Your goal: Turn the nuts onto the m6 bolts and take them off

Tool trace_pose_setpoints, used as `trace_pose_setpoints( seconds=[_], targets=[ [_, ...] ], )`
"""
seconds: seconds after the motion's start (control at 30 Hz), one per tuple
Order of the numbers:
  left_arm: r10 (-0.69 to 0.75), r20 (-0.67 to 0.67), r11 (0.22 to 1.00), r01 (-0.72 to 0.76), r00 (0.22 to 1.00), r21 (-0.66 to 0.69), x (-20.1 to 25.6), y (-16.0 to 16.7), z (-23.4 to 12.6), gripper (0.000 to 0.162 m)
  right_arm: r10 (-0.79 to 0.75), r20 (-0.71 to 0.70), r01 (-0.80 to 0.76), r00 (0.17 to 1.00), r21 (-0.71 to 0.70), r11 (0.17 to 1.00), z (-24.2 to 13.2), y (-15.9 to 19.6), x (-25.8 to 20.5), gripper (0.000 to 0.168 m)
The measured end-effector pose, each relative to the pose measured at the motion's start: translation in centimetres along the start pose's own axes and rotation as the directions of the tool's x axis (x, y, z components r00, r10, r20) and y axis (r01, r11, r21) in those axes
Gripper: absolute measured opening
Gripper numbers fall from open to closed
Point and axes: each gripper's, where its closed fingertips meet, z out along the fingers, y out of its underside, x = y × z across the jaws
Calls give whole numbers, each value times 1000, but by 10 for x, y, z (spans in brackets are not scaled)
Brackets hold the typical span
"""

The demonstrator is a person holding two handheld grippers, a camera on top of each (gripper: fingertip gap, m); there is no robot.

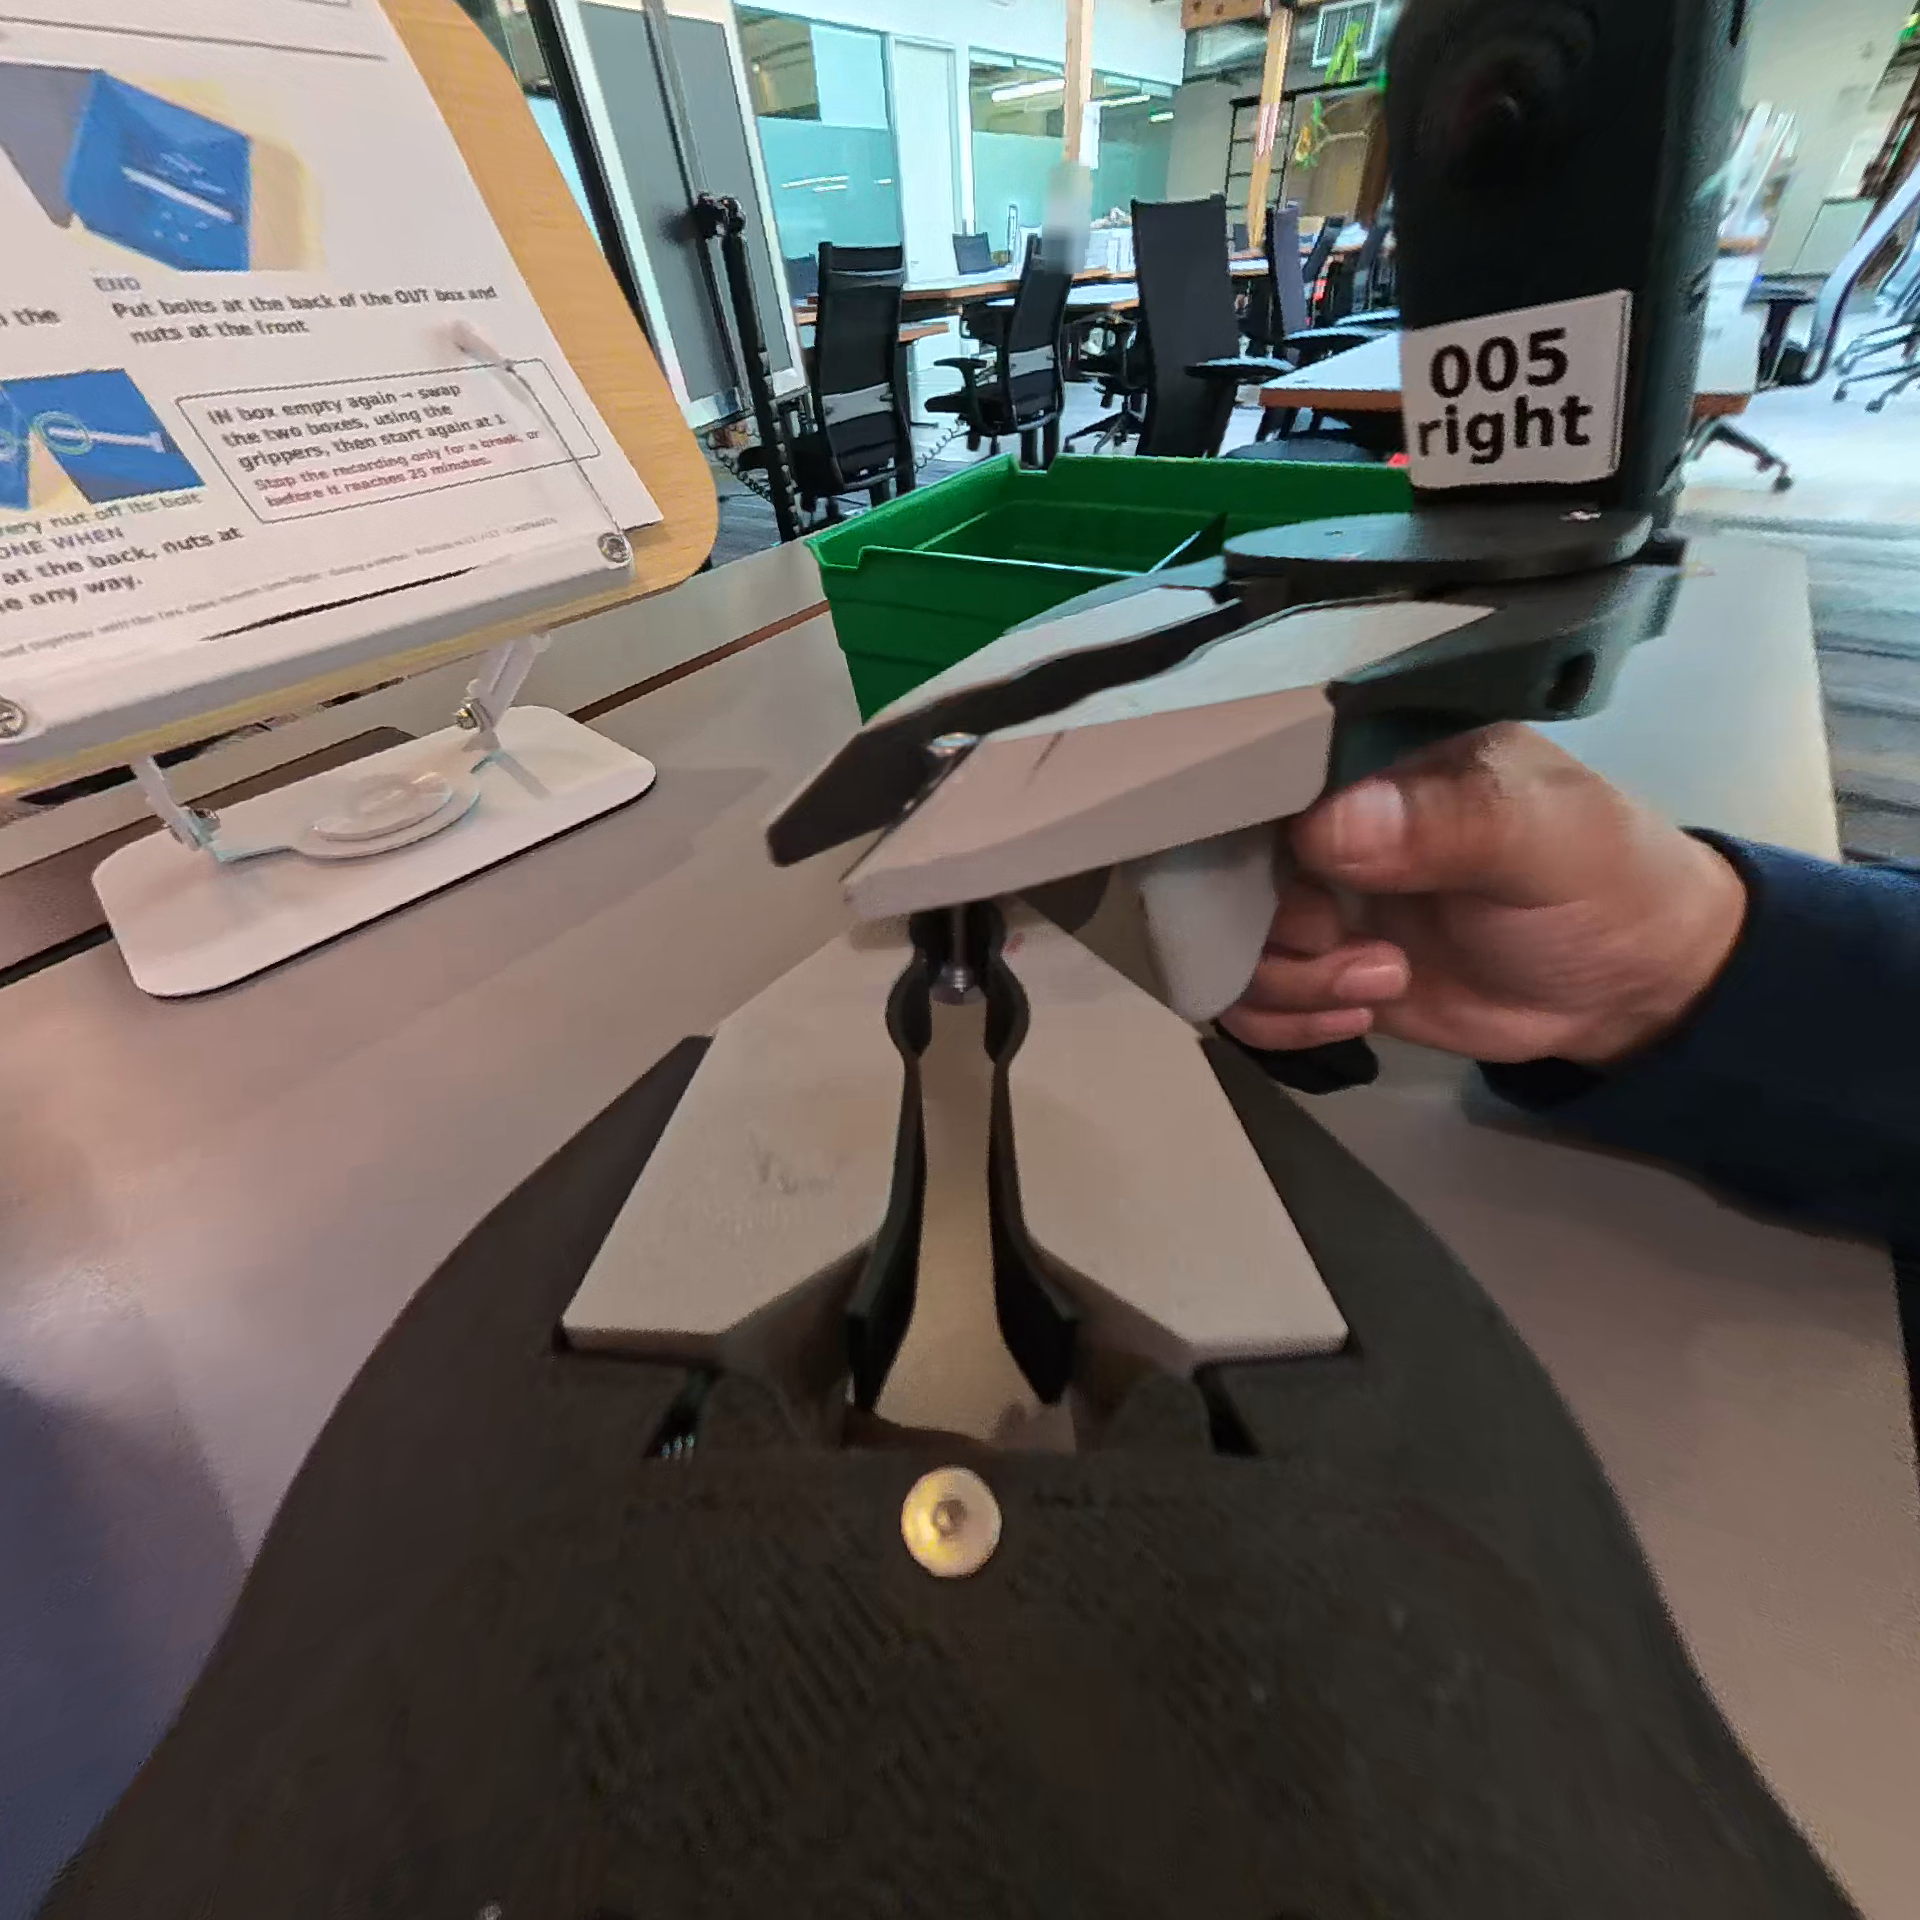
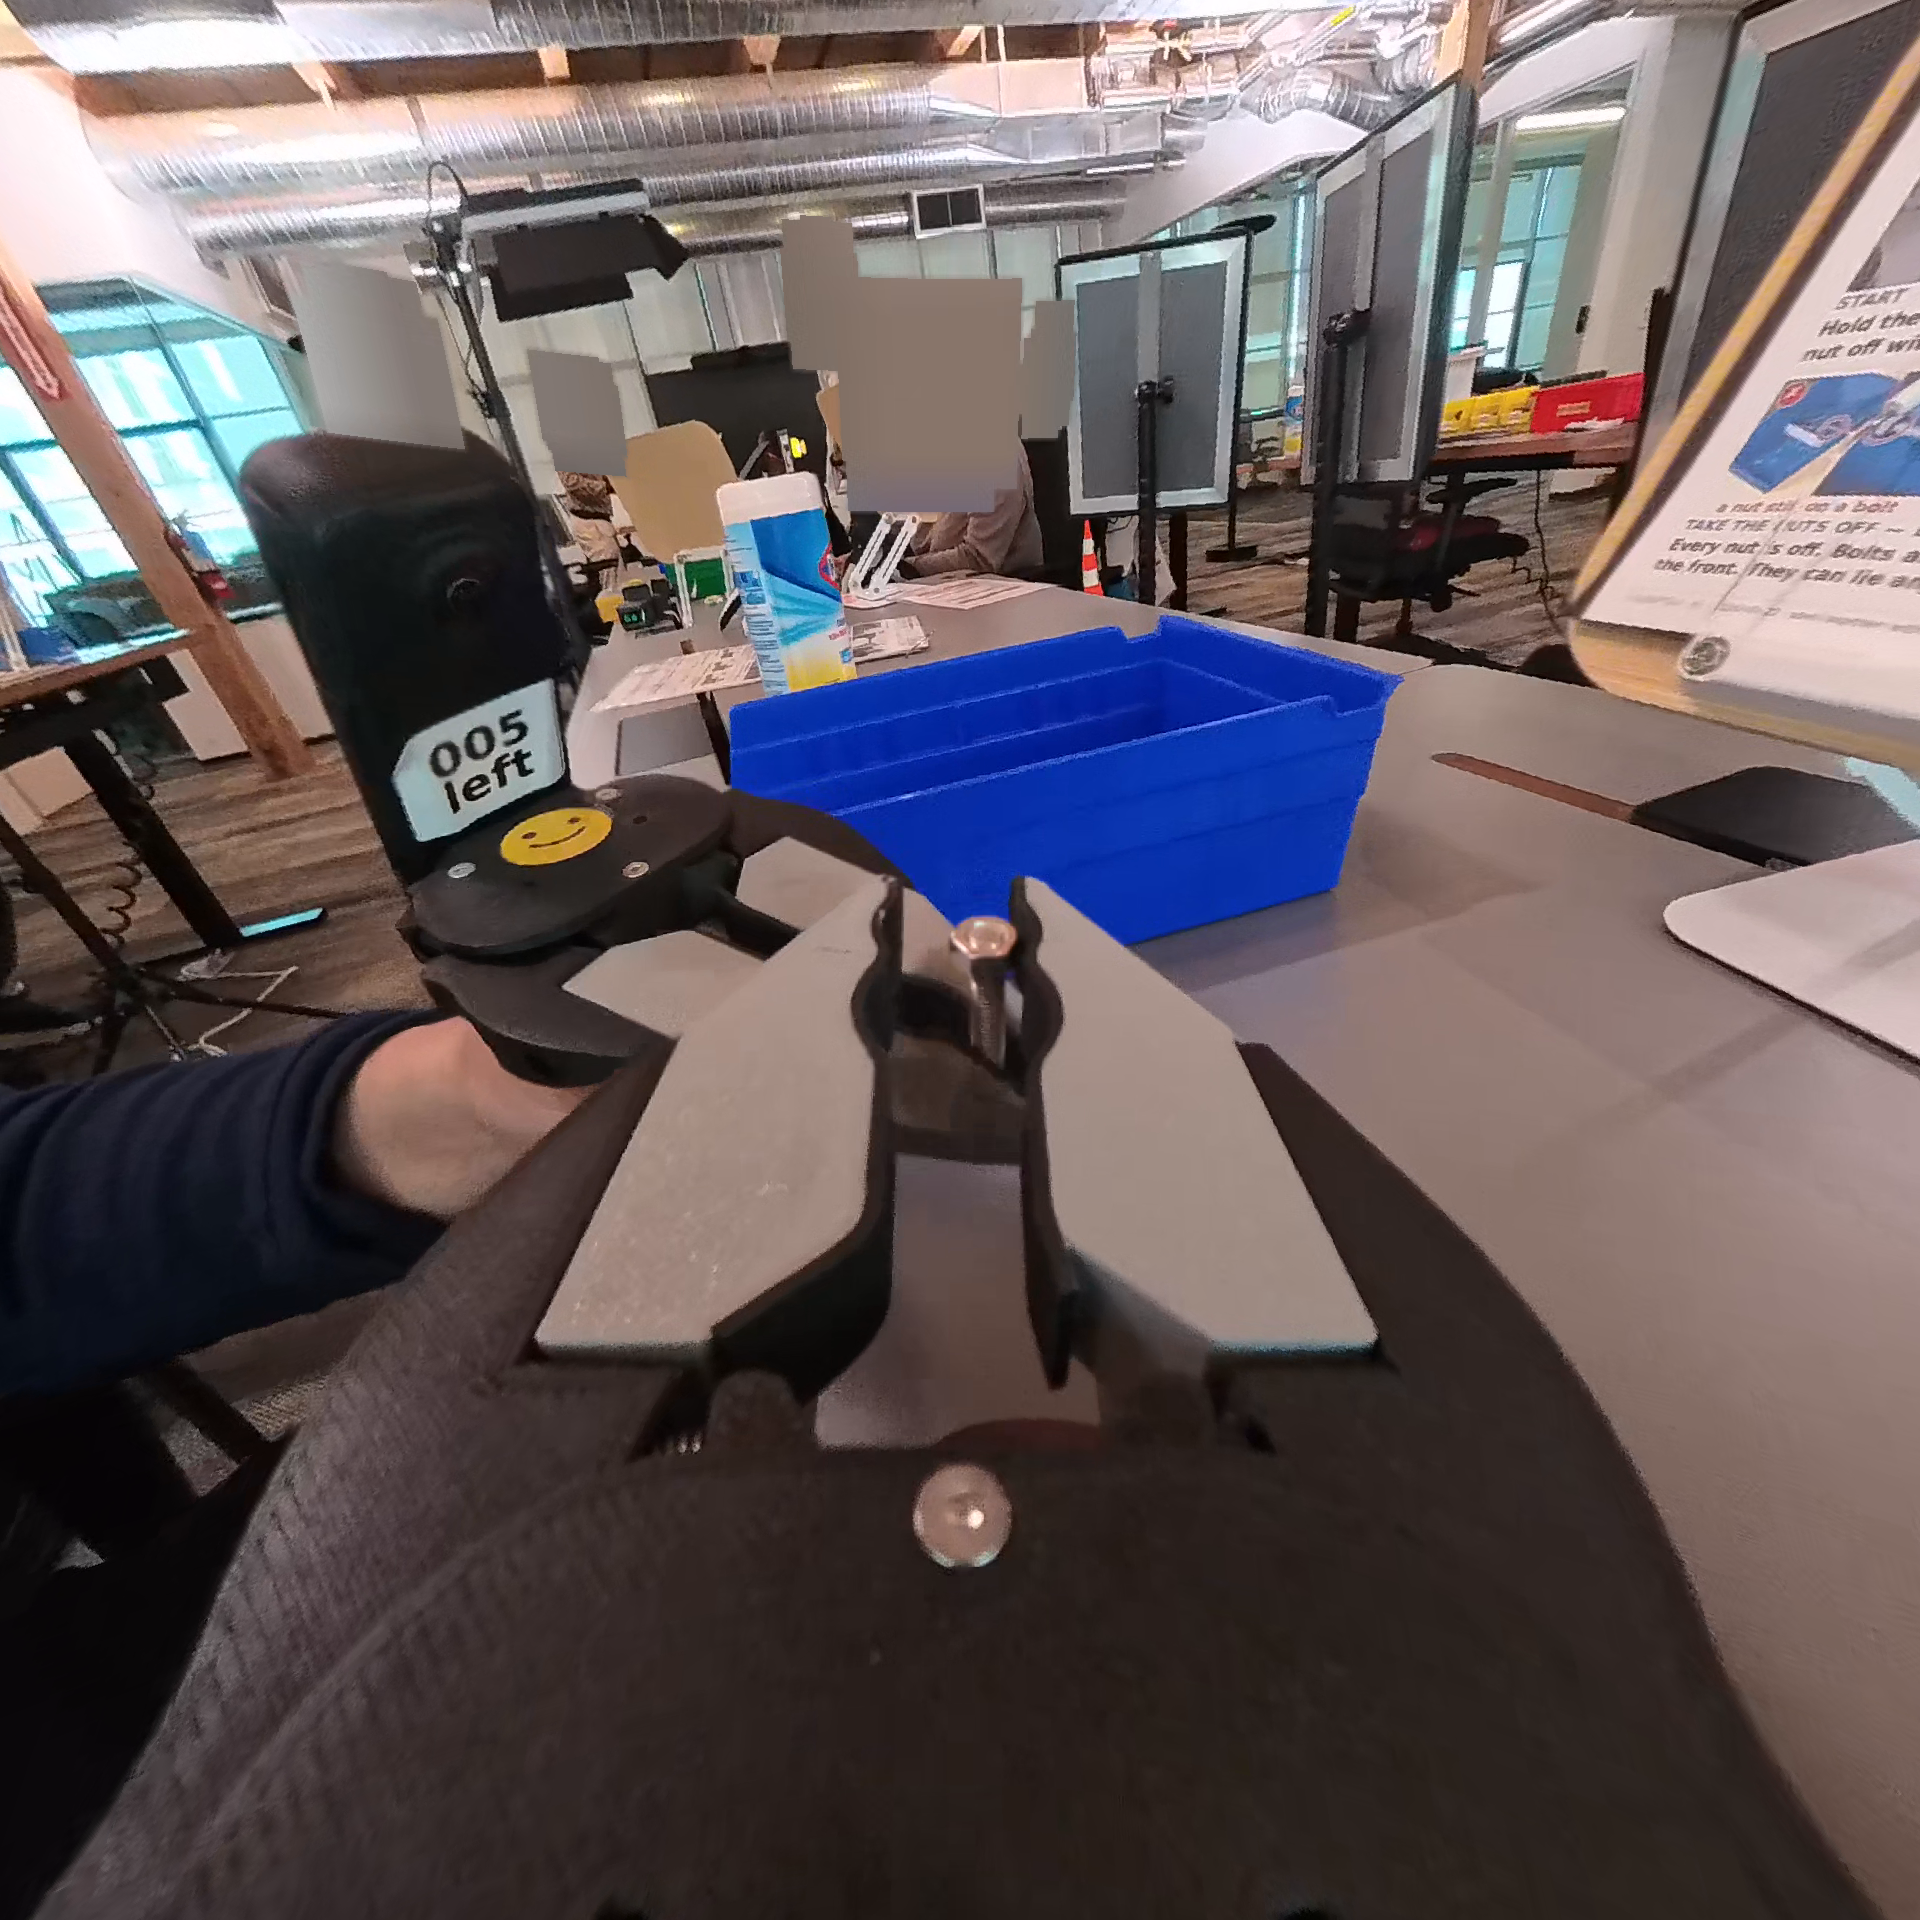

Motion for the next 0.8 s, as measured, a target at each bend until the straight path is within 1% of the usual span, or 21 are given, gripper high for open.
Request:
trace_pose_setpoints(
  seconds=[0.07, 0.2, 0.27, 0.37, 0.47, 0.57, 0.7, 0.73, 0.8],
  targets=[
    [18, 20, 1000, -18, 1000, -14, -2, 2, 1, 2, -9, -17, 9, 1000, -13, 1000, 0, 2, 2, 19],
    [-49, 56, 999, 49, 997, 4, -17, 0, -4, 2, 28, -25, -27, 999, 40, 999, -9, -8, 8, 19],
    [-58, 58, 998, 57, 997, 10, -19, 0, -5, 2, 38, -24, -37, 999, 52, 998, -11, -10, 9, 19],
    [-30, 36, 1000, 30, 999, 3, -11, 0, -2, 2, 17, -10, -17, 1000, 33, 999, -6, -6, 4, 18],
    [5, 29, 1000, -5, 1000, -5, -5, 1, -1, 2, 5, 2, -5, 1000, 29, 1000, -1, -5, -1, 24],
    [-11, 51, 1000, 10, 999, 6, -11, -1, -3, 3, 7, -28, -6, 1000, 27, 1000, -4, -5, 5, 24],
    [-42, 62, 999, 41, 997, 27, -19, -4, -7, 2, 20, -32, -18, 999, 62, 998, -10, -12, 8, 16],
    [-40, 56, 999, 39, 998, 25, -17, -3, -6, 2, 21, -19, -20, 1000, 62, 998, -9, -11, 6, 12],
    [-14, 36, 1000, 13, 999, 18, -11, -3, -4, 2, 19, -11, -18, 1000, 32, 999, -3, -6, 3, 12]
  ],
)
